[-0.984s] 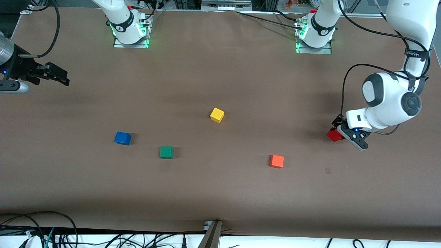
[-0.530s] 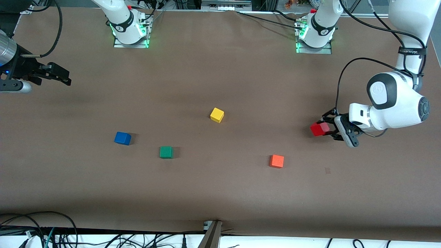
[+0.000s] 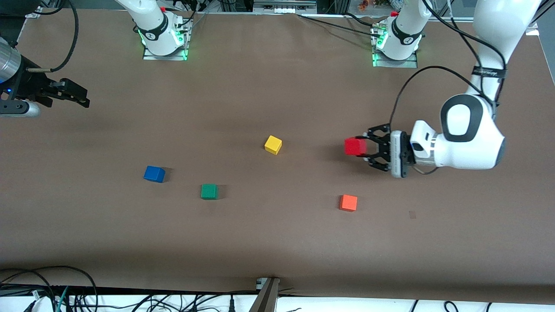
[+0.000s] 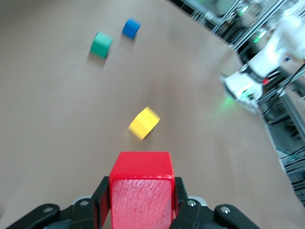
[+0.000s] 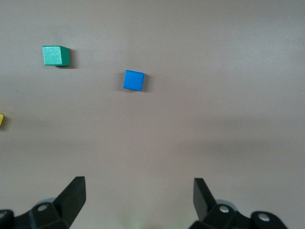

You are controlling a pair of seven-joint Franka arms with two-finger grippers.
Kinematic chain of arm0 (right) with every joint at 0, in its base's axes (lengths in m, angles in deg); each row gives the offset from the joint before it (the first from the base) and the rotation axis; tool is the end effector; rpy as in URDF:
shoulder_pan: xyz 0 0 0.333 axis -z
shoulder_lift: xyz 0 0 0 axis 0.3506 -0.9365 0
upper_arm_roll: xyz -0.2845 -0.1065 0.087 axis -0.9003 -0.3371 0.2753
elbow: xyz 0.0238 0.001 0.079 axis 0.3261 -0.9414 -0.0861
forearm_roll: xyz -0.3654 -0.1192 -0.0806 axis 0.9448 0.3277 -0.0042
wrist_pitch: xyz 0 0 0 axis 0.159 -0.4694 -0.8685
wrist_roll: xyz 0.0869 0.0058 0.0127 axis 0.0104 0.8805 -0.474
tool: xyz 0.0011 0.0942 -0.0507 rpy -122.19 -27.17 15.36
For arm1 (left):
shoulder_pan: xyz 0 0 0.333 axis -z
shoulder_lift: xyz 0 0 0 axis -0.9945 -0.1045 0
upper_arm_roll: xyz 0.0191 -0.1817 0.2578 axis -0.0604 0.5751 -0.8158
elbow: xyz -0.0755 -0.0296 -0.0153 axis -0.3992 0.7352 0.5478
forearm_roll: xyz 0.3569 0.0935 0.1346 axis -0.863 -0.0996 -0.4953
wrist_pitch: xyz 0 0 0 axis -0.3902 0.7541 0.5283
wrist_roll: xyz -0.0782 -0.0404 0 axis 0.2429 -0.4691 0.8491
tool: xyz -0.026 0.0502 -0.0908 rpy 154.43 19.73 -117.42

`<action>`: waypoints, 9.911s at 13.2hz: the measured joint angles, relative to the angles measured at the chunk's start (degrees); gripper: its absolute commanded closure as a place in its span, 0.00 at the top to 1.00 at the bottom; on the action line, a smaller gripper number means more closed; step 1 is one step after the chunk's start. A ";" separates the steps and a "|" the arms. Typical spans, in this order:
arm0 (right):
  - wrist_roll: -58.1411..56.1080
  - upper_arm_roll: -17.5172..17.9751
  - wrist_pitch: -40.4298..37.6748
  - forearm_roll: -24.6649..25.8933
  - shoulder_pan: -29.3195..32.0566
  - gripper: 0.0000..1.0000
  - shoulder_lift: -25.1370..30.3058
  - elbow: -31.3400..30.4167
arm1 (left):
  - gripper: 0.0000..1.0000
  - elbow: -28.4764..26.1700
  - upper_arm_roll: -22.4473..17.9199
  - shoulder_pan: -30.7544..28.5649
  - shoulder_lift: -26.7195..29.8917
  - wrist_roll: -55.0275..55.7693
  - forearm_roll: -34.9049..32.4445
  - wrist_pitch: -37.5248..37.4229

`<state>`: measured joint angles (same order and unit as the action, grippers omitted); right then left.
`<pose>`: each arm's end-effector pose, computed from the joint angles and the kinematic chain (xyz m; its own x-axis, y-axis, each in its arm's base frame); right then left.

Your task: Pass red block to right arm, stack on blue

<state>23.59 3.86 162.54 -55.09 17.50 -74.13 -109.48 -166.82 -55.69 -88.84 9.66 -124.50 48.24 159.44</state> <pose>0.5522 0.0163 0.5932 0.9978 -0.0015 -0.0656 -0.0011 -1.0000 0.0067 0.6130 -0.1635 0.3312 0.4234 -0.6279 0.6530 -0.8635 -0.0615 0.5006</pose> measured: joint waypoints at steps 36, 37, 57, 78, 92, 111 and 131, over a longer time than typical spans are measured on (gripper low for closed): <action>5.32 -0.90 9.87 -83.75 -7.71 1.00 -12.33 -24.02 | 0.00 18.43 5.27 27.48 -18.99 -12.79 54.82 12.87; 5.32 -0.91 9.87 -84.42 -7.70 1.00 -12.31 -24.01 | 0.00 18.44 5.23 27.49 -19.03 -12.72 54.82 12.87; 2.01 -0.29 10.52 -79.92 -9.25 0.18 -12.21 -22.19 | 1.00 19.43 4.24 24.14 -19.07 -12.16 51.90 12.78; 2.03 -0.89 35.17 1.72 -9.72 0.18 -28.95 -7.30 | 1.00 13.61 -17.77 5.54 5.00 -1.84 -3.76 -17.84; -1.22 -1.49 37.83 3.15 -6.86 0.19 -32.21 -7.79 | 1.00 4.46 -28.42 6.33 18.47 26.69 -29.93 -3.45; -0.99 -1.57 37.53 3.10 -5.76 1.00 -30.61 -9.86 | 1.00 4.32 -19.11 10.41 27.37 83.72 -50.39 -14.86; 1.55 2.45 -0.49 1.54 5.69 1.00 -4.52 3.26 | 1.00 4.31 -18.31 10.44 27.36 84.12 -52.08 -15.28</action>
<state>25.14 6.31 162.05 -53.54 23.19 -78.65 -106.22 -162.51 -74.00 -78.39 37.02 -40.38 -3.84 144.15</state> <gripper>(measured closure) 0.000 0.000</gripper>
